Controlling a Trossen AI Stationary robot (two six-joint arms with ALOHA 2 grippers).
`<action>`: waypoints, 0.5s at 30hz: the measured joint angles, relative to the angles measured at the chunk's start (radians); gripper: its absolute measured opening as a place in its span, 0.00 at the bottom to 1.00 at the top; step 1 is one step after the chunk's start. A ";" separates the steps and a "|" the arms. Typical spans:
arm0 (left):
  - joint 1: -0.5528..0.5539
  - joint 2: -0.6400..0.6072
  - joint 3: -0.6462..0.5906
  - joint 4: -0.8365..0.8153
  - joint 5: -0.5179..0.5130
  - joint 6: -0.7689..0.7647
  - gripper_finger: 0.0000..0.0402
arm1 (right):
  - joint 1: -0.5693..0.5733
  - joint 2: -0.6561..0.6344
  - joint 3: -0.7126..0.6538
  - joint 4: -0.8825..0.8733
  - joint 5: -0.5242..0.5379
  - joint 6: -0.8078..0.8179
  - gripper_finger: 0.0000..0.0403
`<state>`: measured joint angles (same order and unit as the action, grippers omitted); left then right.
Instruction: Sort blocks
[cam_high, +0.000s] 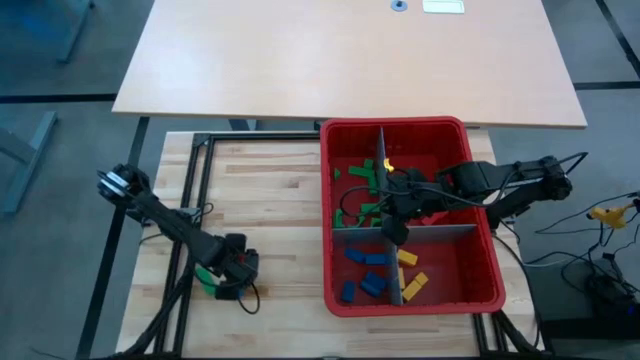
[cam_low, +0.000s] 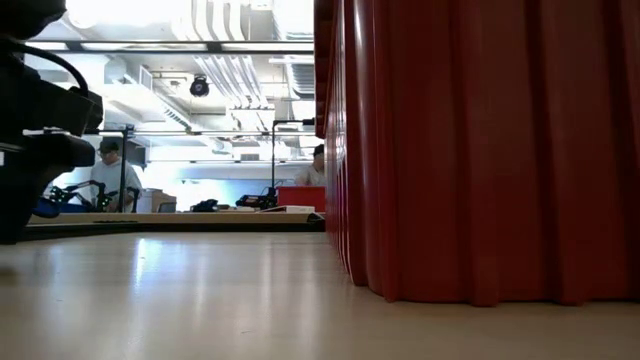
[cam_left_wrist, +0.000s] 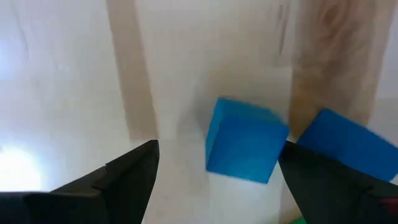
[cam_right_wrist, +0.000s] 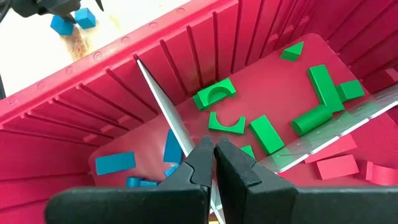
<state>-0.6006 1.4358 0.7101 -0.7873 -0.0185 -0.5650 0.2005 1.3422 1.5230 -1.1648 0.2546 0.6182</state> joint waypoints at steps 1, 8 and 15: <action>0.000 0.001 0.000 0.012 0.000 0.011 0.79 | 0.000 0.000 0.000 0.000 0.000 0.000 0.00; 0.000 0.026 0.000 0.056 0.006 0.073 0.76 | 0.000 0.000 0.000 -0.001 0.000 0.000 0.00; 0.003 0.047 0.000 0.067 0.044 0.090 0.40 | 0.000 0.000 0.000 -0.002 0.000 0.000 0.00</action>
<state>-0.5972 1.4833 0.7101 -0.7203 0.0253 -0.4747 0.2005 1.3422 1.5230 -1.1664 0.2543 0.6178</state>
